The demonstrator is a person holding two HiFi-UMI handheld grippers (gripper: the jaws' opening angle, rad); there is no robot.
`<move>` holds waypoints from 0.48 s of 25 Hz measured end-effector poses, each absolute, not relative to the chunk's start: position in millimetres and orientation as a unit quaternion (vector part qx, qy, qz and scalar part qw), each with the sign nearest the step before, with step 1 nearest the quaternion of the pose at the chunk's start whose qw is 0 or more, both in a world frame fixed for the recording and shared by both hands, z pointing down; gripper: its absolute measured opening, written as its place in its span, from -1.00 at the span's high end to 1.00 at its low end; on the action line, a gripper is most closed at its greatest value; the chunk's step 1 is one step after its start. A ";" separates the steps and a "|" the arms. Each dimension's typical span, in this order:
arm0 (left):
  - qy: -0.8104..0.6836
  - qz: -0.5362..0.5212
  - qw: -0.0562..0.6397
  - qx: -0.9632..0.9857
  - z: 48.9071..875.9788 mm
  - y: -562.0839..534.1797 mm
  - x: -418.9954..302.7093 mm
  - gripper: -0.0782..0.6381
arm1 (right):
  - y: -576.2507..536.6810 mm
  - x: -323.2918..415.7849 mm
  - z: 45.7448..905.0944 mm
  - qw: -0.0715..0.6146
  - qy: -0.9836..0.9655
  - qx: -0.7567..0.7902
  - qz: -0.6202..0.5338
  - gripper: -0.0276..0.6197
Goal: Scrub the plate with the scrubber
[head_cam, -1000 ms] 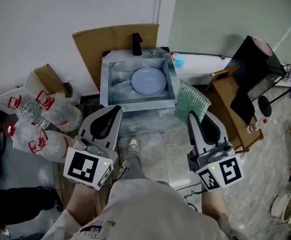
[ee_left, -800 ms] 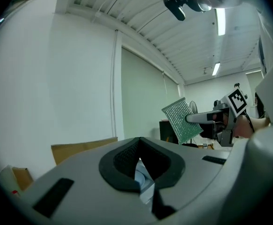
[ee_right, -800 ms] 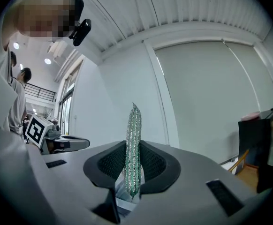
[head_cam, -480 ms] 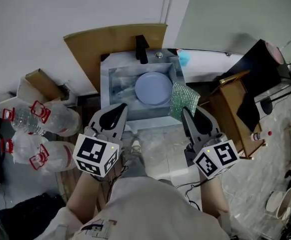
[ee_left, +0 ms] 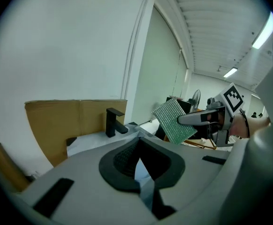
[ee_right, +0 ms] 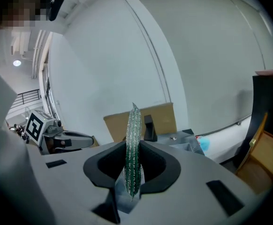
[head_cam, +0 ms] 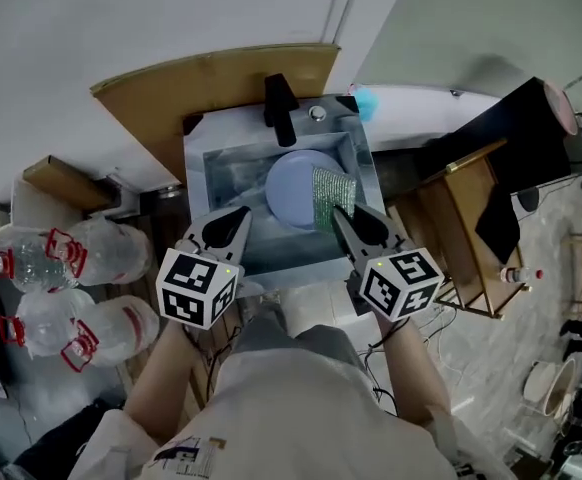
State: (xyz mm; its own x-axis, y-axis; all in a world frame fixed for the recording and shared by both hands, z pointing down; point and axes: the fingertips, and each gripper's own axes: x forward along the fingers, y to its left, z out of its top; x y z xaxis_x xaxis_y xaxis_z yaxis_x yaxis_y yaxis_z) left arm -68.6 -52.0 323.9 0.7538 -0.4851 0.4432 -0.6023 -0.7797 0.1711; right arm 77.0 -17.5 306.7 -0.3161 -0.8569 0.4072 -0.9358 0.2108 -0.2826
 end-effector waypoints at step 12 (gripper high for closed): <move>-0.280 0.239 0.253 0.895 425.0 -102.2 -48.6 0.73 | -75.9 76.2 420.4 0.152 -0.760 0.535 0.338 0.60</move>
